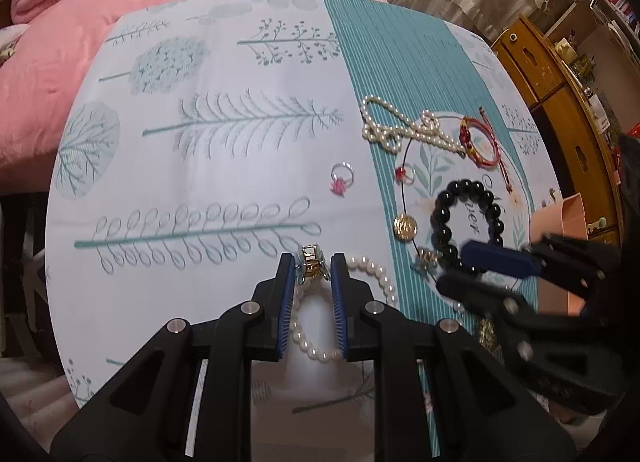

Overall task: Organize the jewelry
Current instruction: 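Carry both held earrings over the pink tray with both tools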

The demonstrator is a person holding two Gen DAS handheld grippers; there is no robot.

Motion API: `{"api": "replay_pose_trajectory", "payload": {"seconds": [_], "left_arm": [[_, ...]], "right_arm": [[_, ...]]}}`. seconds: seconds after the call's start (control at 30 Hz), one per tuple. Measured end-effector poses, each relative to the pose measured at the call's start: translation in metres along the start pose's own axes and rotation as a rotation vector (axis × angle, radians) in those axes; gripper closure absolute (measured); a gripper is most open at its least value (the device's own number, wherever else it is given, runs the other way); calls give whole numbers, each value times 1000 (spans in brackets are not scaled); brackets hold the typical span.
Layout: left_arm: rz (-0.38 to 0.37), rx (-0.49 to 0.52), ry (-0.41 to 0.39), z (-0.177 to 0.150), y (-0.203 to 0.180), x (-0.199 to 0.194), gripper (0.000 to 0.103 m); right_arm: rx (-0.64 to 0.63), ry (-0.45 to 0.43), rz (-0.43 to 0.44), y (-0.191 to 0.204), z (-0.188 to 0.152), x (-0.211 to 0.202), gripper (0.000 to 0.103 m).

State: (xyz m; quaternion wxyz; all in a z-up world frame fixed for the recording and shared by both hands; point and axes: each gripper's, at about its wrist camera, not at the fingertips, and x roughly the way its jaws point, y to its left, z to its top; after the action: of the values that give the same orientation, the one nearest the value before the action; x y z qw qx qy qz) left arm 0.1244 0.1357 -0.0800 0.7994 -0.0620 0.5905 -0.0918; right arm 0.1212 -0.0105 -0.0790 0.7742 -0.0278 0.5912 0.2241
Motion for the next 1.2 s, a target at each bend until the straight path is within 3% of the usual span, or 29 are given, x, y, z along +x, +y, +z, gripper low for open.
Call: {"api": "replay_pose_trajectory", "payload": {"seconds": [0.37, 0.6, 0.63, 0.97, 1.2], "left_arm": [[-1, -41, -9, -10, 10, -8, 88], [0, -56, -11, -14, 12, -12, 88], [1, -54, -14, -15, 11, -13, 88], [-1, -4, -25, -17, -12, -28, 88], [-36, 86, -36, -19, -57, -47, 88]], "right_arm": [[-182, 36, -102, 14, 4, 29, 82], [-186, 27, -106, 14, 4, 30, 84], [-172, 24, -97, 12, 4, 26, 90], [-68, -26, -28, -2, -1, -12, 90], [-24, -97, -27, -15, -19, -71, 90]]}}
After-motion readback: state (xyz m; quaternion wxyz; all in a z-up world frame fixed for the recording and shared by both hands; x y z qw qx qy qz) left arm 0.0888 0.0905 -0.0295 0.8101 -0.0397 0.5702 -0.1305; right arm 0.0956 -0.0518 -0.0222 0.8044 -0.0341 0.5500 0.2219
